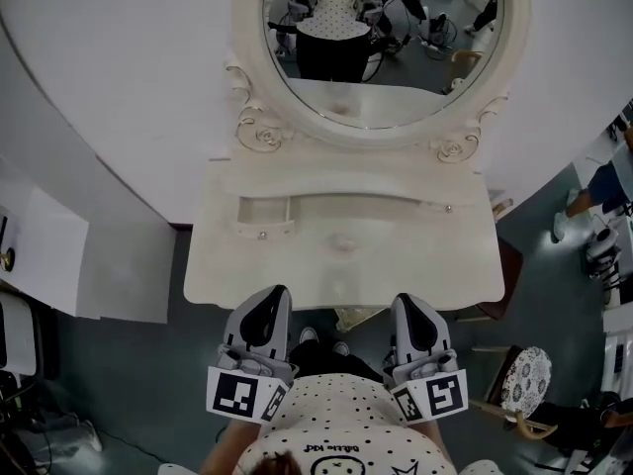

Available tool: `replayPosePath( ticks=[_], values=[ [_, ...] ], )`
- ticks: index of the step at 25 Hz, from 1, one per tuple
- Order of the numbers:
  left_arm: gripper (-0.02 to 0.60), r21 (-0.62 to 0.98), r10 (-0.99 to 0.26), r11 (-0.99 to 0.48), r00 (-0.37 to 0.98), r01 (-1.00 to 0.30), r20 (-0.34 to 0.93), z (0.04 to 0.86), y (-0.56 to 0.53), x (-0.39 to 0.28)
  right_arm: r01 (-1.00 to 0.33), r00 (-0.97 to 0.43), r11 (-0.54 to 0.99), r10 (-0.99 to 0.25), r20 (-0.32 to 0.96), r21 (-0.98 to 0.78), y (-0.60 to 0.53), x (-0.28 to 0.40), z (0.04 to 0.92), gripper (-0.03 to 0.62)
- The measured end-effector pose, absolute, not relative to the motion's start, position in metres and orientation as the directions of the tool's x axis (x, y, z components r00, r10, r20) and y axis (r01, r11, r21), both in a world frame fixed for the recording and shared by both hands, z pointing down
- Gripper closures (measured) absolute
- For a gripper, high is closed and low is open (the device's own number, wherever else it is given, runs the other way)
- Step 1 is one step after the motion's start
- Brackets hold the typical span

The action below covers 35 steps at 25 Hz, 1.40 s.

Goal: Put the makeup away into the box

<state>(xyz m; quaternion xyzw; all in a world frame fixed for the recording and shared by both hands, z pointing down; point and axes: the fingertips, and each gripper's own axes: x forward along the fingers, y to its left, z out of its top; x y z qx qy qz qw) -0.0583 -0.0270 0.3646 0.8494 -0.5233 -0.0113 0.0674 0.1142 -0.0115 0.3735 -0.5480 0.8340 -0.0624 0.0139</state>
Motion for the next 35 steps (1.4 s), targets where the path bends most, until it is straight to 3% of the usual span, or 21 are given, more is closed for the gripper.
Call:
replayPosePath(
  ticks=[21,30,35],
  values=[
    [0.577,0.162,-0.883,-0.442,0.460,-0.882,0.096,0.383,-0.066,-0.081,-0.924,-0.376,0.366,-0.922,0.095,-0.108,-0.048,0.099,0.389,0.588],
    [0.577,0.157,-0.903,-0.396,0.414,-0.905,0.113,0.386,-0.085,-0.053,-0.903,-0.427,0.419,-0.900,0.084,-0.099,-0.077,0.126,0.385,0.588],
    [0.577,0.165,-0.919,-0.363,0.381,-0.917,0.097,0.388,-0.099,-0.044,-0.861,-0.506,0.509,-0.857,0.098,0.006,-0.103,0.132,0.385,0.588]
  ],
)
